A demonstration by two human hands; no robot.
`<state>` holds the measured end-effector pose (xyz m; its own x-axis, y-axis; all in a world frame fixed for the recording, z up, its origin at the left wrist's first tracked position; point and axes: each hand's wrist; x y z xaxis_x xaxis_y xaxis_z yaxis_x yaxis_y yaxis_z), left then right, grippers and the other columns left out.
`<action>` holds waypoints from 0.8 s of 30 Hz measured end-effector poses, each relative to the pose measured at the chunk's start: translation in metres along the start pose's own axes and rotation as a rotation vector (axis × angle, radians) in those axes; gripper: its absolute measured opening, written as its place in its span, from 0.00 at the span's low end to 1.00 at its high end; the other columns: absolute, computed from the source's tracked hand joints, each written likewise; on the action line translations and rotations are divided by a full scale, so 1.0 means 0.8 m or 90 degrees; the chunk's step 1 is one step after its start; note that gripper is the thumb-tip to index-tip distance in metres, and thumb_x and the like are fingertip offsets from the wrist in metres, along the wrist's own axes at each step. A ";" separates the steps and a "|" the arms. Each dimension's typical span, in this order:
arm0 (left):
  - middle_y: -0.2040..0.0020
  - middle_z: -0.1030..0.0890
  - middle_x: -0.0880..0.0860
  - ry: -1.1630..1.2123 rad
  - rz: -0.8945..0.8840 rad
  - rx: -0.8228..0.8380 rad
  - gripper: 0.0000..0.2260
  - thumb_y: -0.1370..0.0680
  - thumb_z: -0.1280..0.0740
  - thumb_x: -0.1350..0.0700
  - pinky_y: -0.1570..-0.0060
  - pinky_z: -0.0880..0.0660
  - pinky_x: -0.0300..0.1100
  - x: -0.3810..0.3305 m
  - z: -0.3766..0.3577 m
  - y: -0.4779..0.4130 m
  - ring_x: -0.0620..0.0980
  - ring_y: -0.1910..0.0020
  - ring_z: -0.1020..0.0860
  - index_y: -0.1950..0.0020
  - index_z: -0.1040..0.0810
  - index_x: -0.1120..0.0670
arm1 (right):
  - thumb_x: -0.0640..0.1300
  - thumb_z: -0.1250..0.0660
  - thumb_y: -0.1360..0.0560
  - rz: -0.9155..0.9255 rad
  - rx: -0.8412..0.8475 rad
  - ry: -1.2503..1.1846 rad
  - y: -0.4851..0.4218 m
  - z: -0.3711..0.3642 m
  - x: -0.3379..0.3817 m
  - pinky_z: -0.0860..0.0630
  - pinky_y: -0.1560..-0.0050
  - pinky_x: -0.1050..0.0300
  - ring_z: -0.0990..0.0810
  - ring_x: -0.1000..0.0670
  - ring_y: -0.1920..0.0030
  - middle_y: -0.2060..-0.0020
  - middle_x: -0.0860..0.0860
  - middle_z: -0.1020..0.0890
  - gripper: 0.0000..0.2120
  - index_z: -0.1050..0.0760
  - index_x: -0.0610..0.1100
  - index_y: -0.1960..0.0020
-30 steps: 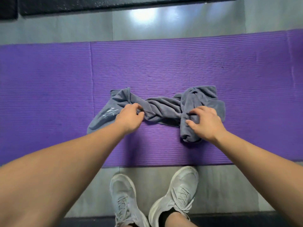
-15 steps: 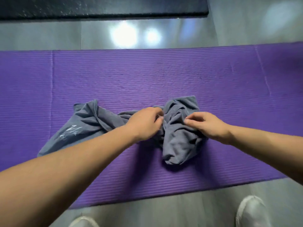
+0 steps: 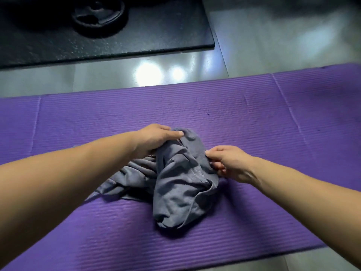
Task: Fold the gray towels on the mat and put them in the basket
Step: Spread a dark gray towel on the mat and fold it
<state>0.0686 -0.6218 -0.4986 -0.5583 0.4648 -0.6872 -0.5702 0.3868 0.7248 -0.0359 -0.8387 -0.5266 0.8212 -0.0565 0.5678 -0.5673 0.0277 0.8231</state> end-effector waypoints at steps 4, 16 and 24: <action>0.62 0.17 0.48 0.017 -0.023 -0.010 0.07 0.18 0.32 0.54 0.66 0.25 0.36 -0.027 -0.005 0.001 0.45 0.65 0.21 0.56 0.21 0.52 | 0.41 0.37 0.19 0.149 -0.041 -0.086 0.003 0.011 0.021 0.29 0.67 0.58 0.26 0.54 0.70 0.69 0.52 0.25 0.12 0.29 0.47 0.61; 0.58 0.15 0.49 -0.047 -0.131 -0.095 0.04 0.26 0.23 0.54 0.51 0.24 0.41 -0.118 -0.079 -0.050 0.49 0.54 0.19 0.55 0.15 0.53 | 0.54 0.27 0.26 0.066 0.131 -0.096 0.035 0.115 -0.021 0.25 0.40 0.44 0.20 0.36 0.38 0.41 0.37 0.17 0.28 0.22 0.34 0.36; 0.60 0.15 0.50 -0.229 -0.180 -0.008 0.06 0.27 0.21 0.57 0.56 0.22 0.34 -0.167 -0.170 -0.081 0.41 0.62 0.20 0.53 0.14 0.56 | 0.45 0.34 0.23 0.223 0.004 -0.304 0.080 0.216 -0.051 0.18 0.57 0.59 0.16 0.48 0.56 0.50 0.41 0.15 0.16 0.20 0.34 0.42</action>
<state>0.0984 -0.8172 -0.4604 -0.1360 0.5899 -0.7960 -0.6790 0.5296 0.5085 -0.1166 -1.0072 -0.4991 0.4672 -0.4876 0.7375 -0.8009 0.1201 0.5867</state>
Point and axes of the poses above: each hand's wrist, its own y-axis away from the middle knuckle, its own z-axis out of the back of the hand, x = y × z
